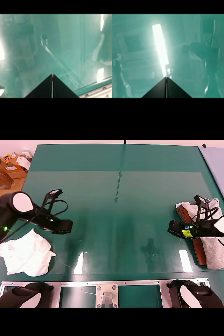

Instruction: Fold the shirts.

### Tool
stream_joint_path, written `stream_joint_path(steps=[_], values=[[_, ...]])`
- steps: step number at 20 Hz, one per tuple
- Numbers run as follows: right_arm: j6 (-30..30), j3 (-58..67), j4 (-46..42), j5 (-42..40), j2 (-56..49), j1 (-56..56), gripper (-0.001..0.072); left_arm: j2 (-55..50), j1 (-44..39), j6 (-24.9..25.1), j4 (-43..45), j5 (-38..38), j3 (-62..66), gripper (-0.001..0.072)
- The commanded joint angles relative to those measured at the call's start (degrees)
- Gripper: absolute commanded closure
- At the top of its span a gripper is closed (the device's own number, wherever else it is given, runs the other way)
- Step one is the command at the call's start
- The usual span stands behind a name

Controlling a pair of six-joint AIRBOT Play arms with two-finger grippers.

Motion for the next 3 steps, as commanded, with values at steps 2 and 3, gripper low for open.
stream_joint_path(steps=[2,3], values=[[-0.04,-0.22,0.07,-0.35,0.11,0.39,0.0699,0.39,-0.04,-0.07,-0.02,0.87,-0.87,0.0685],[-0.02,-0.22,0.07,-0.35,0.11,0.39,0.0698,0.39,-0.04,-0.07,-0.02,0.87,-0.87,0.0686]])
